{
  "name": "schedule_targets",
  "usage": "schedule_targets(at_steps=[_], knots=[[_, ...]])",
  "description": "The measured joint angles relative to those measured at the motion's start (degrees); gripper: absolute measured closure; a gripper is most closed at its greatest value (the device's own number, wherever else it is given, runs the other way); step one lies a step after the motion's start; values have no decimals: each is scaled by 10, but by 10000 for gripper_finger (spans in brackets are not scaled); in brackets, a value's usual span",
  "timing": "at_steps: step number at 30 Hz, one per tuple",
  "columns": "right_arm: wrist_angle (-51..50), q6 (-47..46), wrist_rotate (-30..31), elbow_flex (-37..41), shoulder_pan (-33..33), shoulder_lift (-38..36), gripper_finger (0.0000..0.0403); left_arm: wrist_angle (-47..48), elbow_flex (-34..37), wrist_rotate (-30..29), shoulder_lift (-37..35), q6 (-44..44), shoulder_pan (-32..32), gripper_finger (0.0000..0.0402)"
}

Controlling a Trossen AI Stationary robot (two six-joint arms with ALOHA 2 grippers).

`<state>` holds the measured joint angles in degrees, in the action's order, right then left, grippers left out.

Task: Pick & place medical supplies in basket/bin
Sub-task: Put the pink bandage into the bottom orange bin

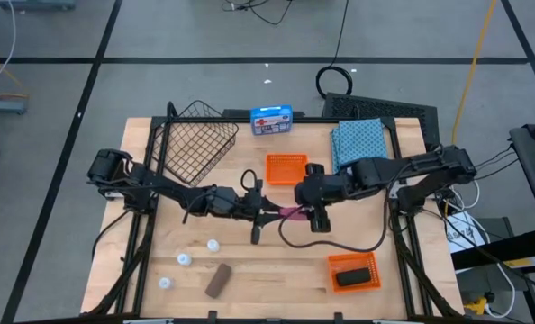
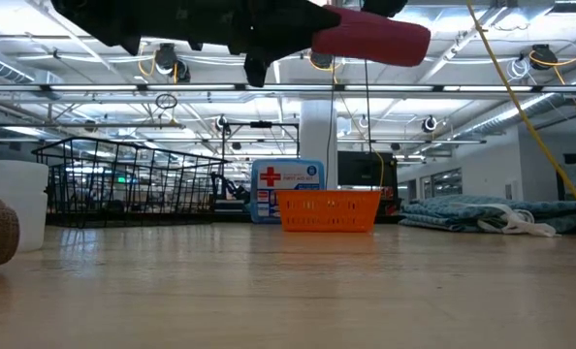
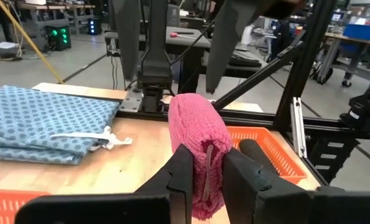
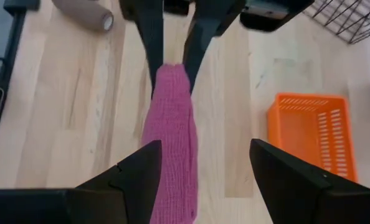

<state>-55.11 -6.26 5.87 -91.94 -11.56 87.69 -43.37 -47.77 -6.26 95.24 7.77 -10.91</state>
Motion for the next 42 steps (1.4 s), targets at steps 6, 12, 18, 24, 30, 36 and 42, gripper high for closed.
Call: schedule_targets(at_steps=[6,12,18,24,30,36,42], knots=[[-3,5,-2,14,0,5,163,0,0,1,0,5,7,342],[27,3,-15,46,-1,6,154,2,0,3,0,4,7,342],[68,5,-17,69,-1,6,161,2,0,3,0,1,7,341],[87,10,-16,83,-1,6,177,2,0,3,0,1,7,341],[86,10,-16,85,-1,6,224,3,0,2,0,1,7,341],[86,14,-16,85,-1,6,301,3,0,2,0,10,7,335],[86,16,-16,85,0,6,329,0,0,3,-1,41,7,277]])
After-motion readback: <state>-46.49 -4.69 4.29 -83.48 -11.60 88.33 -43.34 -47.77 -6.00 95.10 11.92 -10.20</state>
